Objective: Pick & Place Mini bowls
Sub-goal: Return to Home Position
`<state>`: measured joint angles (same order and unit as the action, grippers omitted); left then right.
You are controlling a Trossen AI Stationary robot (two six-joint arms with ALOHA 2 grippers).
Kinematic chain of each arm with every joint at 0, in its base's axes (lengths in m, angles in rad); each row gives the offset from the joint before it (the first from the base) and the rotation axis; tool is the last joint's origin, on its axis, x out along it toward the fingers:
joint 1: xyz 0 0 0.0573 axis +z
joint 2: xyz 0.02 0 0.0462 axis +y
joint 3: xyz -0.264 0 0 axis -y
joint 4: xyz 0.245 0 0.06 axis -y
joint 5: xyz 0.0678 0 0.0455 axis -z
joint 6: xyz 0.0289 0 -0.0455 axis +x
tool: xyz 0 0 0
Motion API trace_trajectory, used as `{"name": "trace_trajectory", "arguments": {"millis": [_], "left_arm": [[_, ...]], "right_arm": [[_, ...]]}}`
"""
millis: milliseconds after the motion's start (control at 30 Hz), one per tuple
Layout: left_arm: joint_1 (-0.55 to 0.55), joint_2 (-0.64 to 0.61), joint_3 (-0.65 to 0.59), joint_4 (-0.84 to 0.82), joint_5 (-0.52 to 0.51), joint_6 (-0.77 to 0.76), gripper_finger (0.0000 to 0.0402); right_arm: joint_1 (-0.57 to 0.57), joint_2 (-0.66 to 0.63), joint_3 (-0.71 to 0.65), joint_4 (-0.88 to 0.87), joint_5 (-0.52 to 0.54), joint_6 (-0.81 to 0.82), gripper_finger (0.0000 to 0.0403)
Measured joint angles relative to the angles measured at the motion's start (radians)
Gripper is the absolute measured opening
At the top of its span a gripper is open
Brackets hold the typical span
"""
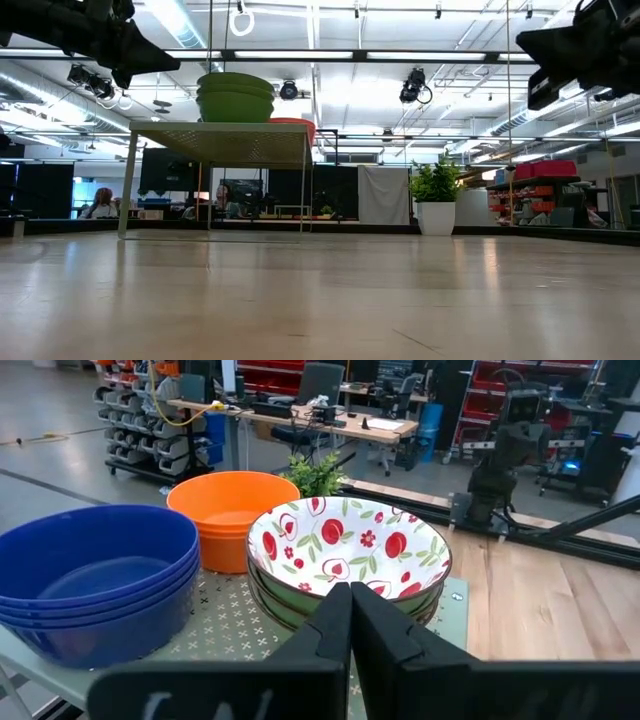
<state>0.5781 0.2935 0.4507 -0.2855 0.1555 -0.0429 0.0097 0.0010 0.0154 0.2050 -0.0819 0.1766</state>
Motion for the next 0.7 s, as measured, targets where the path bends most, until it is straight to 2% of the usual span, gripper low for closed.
{"name": "trace_trajectory", "arguments": {"millis": [167, 400, 700], "left_arm": [[0.000, 0.000, 0.000, 0.000, 0.000, 0.000, 0.0014], [0.000, 0.000, 0.000, 0.000, 0.000, 0.000, 0.0014], [0.000, 0.000, 0.000, -0.001, 0.000, -0.001, 0.0014]], "right_arm": [[0.000, 0.000, 0.002, -0.024, -0.007, 0.010, 0.0009], [0.000, 0.000, 0.002, -0.178, -0.009, 0.002, 0.0009], [0.018, 0.023, 0.002, -0.182, -0.013, 0.000, 0.0009]]}}
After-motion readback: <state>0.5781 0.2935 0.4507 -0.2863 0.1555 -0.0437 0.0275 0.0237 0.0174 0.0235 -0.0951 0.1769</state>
